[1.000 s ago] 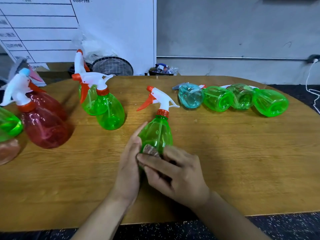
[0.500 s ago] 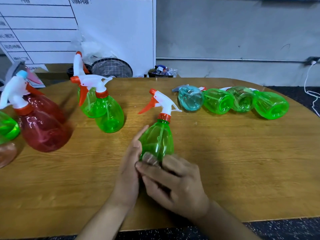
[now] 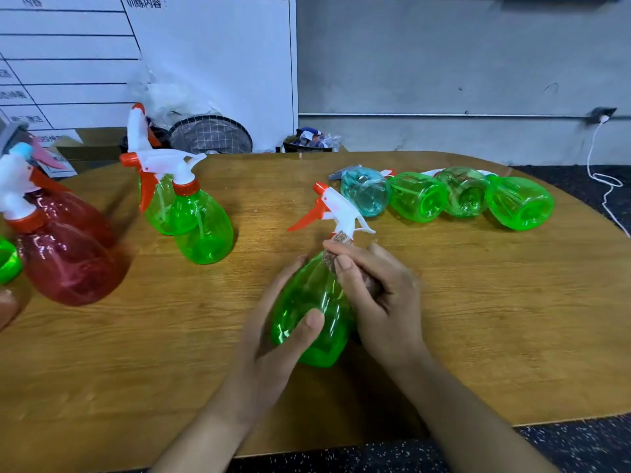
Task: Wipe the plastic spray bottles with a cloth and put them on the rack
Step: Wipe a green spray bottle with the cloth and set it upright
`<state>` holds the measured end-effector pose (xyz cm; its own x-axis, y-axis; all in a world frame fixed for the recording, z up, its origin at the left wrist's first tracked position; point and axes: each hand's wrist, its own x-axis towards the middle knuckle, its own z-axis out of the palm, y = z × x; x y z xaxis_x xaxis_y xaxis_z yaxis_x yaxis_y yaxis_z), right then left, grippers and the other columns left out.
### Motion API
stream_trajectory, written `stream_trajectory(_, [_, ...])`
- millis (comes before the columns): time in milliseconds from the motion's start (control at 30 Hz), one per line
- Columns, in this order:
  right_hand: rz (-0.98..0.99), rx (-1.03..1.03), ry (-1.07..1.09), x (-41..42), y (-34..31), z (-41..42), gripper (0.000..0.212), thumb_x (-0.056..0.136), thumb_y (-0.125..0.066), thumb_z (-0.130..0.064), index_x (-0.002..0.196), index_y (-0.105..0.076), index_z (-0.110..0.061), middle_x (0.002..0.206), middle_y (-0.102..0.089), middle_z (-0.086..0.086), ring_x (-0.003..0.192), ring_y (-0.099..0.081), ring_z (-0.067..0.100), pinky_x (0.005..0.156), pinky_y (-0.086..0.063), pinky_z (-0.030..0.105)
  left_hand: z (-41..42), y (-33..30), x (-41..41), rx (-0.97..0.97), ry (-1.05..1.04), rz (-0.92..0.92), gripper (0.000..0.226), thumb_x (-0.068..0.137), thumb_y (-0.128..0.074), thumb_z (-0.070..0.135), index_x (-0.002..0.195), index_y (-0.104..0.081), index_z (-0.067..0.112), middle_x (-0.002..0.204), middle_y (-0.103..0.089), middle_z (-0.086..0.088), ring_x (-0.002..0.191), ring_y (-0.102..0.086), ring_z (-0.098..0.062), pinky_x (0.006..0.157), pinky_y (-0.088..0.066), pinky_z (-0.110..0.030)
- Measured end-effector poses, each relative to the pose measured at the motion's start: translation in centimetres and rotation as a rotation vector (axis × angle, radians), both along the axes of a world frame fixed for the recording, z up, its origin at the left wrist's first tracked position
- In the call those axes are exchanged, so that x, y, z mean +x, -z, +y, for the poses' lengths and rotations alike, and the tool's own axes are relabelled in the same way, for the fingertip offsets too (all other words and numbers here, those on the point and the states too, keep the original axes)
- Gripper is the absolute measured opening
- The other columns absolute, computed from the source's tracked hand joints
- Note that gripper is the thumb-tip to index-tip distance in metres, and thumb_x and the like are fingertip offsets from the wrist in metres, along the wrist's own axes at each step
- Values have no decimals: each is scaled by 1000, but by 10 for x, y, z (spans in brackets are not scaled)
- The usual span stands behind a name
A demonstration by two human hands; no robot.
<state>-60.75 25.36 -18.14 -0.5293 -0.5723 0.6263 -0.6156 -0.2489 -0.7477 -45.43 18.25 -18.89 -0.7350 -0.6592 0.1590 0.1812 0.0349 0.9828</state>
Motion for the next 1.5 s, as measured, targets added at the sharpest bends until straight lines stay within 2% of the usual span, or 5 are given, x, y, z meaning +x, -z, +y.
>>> stream_trajectory(200, [-184,-78,30,1,-6,-1,30,103,-57,-27,123,-76,-17,104,-76,-1,97,-68,24,86,-54,31,-2,-1,-3,148,-31,45,56,86,-71,50,140,-61,54,144,-64,23,135,-60,-3,112,-52,-42])
stream_trajectory(433, [-91,25,25,5,-3,-2,29,104,-56,-29,122,-77,-20,76,-58,0,64,-50,11,57,-39,20,-4,5,-4,118,-67,-1,47,95,-52,57,140,-62,53,155,-57,15,150,-46,-13,125,-33,-57])
stream_trajectory(733, [565,-5,-110,49,11,4,21,97,-73,-23,116,-81,-21,80,-59,1,70,-56,16,62,-51,30,-18,-14,4,187,-178,142,44,107,-42,29,147,-58,23,130,-76,0,122,-72,-18,95,-58,-25])
stream_trajectory(1067, [75,102,109,3,1,-3,32,105,-53,-33,123,-76,-22,74,-58,-3,65,-50,5,61,-34,13,-4,0,-3,-184,-122,-3,42,104,-43,31,142,-61,34,145,-60,29,144,-48,4,117,-36,-16])
stream_trajectory(1500, [406,21,-20,34,9,0,24,100,-67,-23,119,-79,-15,90,-61,-8,76,-52,-3,70,-41,11,-21,4,0,-75,-201,65,43,107,-41,31,144,-62,24,146,-67,6,143,-55,-15,123,-41,-38])
